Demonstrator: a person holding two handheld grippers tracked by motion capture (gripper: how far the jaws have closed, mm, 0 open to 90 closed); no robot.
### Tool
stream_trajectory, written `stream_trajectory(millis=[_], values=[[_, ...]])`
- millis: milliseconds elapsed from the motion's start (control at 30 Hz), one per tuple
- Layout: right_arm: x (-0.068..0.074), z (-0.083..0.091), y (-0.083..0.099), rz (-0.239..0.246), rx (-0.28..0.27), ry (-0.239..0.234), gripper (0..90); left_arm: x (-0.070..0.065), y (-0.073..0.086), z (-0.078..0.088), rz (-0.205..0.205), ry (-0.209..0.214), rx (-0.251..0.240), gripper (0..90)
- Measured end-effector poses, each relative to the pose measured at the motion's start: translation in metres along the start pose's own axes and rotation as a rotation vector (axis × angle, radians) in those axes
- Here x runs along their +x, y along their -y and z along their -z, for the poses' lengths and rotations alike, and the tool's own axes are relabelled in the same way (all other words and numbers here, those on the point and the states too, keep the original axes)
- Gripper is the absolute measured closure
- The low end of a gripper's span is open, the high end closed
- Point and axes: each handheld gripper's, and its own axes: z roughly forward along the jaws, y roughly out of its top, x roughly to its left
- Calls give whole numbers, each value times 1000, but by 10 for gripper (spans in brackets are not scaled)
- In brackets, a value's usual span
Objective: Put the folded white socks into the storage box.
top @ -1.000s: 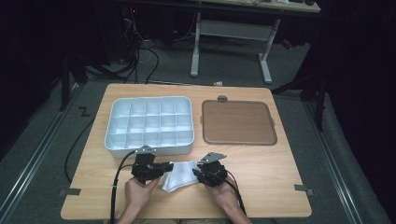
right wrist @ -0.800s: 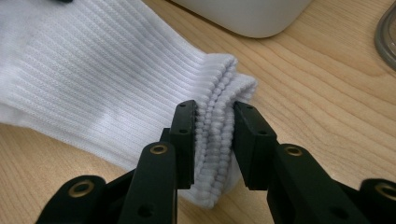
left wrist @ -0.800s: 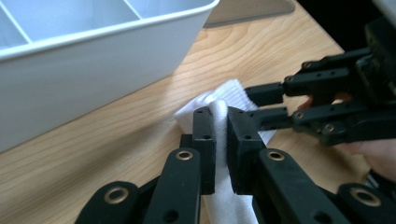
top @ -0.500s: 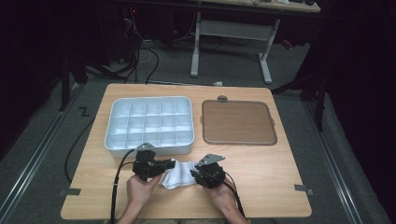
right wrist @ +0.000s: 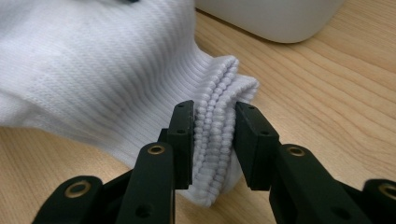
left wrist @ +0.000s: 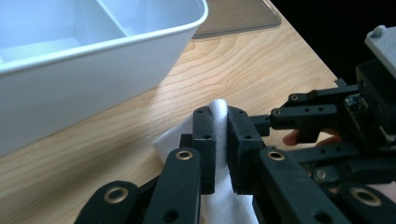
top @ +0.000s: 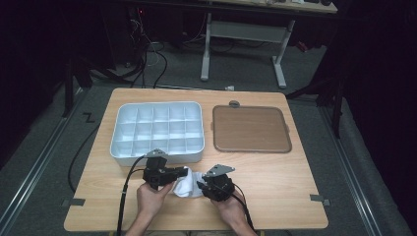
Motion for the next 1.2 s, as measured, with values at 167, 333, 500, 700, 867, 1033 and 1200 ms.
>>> stream_trajectory(millis=[167,333,500,700,867,1033,1200], values=[[8,-2,-2,11,-6,-9,692,-4,1,-6,-15,2,13,833],[11,-3,-3,13,-5,-27,683,-3,2,-7,-13,-5,22,833],[7,6,-3,-1,-33,-26,680,-2,0,-5,-16,-9,28,833],[0,12,-1,-9,-36,-18,697,-2,0,-3,-21,-17,32,834],[2,7,0,0,-22,-42,742,-2,0,-5,-28,-29,32,834],[8,3,-3,11,-21,-47,742,-8,0,-6,-53,-27,36,833],[10,4,-5,9,-43,-53,738,-8,-1,-6,-47,-27,36,833]])
